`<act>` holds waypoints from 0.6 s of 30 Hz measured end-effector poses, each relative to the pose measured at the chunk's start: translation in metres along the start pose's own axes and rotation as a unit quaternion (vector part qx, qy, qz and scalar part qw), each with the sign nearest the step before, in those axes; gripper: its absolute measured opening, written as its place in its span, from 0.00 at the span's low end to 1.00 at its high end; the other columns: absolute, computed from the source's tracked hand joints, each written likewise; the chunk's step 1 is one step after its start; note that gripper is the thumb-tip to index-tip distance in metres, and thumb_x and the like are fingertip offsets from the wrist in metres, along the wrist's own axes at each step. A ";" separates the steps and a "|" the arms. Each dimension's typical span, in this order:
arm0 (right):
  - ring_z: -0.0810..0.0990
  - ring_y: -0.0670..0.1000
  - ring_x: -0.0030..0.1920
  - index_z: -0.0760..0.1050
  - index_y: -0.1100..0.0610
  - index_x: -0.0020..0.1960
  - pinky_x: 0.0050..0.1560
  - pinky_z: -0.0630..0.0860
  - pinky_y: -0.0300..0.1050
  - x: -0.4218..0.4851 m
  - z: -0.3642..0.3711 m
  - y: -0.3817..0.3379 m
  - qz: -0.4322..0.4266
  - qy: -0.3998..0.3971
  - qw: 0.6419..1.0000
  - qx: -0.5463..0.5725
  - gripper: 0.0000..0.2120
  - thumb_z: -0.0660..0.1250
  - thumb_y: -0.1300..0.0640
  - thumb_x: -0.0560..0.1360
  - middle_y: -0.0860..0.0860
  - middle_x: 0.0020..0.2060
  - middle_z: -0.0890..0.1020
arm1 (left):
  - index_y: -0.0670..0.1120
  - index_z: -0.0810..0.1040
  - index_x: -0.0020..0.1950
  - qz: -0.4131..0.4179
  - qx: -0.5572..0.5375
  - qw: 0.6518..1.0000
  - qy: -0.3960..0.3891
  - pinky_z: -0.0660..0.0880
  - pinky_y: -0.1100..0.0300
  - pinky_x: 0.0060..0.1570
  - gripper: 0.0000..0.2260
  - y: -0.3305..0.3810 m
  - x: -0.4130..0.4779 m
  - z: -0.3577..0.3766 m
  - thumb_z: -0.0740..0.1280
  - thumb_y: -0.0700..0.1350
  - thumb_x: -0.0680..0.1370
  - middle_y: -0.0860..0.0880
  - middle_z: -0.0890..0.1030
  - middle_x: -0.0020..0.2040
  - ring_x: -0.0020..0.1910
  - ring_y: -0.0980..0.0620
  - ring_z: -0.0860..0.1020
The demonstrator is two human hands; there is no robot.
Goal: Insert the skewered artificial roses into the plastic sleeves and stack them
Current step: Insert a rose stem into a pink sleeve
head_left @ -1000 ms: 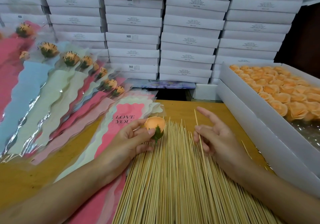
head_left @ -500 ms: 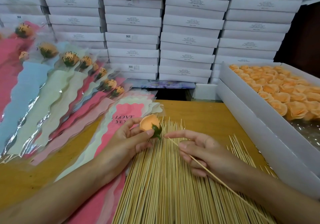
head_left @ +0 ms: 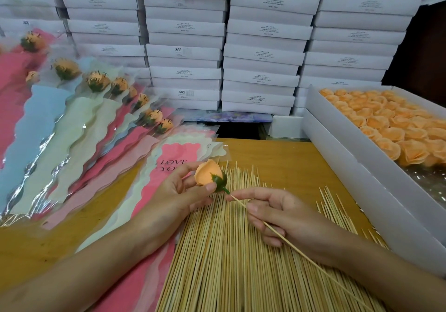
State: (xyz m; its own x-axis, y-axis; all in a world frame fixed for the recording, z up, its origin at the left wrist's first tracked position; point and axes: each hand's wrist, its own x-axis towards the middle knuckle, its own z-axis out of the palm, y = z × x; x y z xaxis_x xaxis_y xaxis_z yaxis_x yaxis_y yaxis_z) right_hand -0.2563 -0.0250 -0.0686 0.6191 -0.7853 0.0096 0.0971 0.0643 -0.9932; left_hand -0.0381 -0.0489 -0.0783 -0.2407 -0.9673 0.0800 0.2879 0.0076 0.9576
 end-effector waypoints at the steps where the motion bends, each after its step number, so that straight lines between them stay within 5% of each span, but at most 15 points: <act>1: 0.66 0.41 0.24 0.79 0.51 0.62 0.26 0.70 0.33 0.000 0.000 0.000 -0.001 -0.001 1.000 -0.001 0.15 0.65 0.55 0.75 0.45 0.30 0.75 | 0.44 0.75 0.60 0.000 0.005 1.000 -0.001 0.80 0.62 0.45 0.23 0.000 0.000 0.000 0.73 0.40 0.66 0.46 0.84 0.48 0.46 0.52 0.82; 18: 0.67 0.41 0.23 0.81 0.51 0.59 0.27 0.72 0.33 0.001 -0.002 0.002 0.000 -0.003 1.000 -0.001 0.13 0.66 0.54 0.76 0.47 0.31 0.75 | 0.41 0.73 0.63 0.023 0.052 0.998 -0.030 0.79 0.61 0.48 0.22 0.002 -0.003 -0.003 0.73 0.37 0.70 0.43 0.83 0.52 0.48 0.50 0.82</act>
State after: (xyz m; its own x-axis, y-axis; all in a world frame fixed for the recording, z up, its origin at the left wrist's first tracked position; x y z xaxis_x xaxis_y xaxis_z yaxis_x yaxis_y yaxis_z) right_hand -0.2573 -0.0271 -0.0713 0.6239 -0.7814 0.0097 0.0944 0.0630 -0.9935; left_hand -0.0340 -0.0466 -0.0776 -0.2847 -0.9488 0.1369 0.2023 0.0801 0.9760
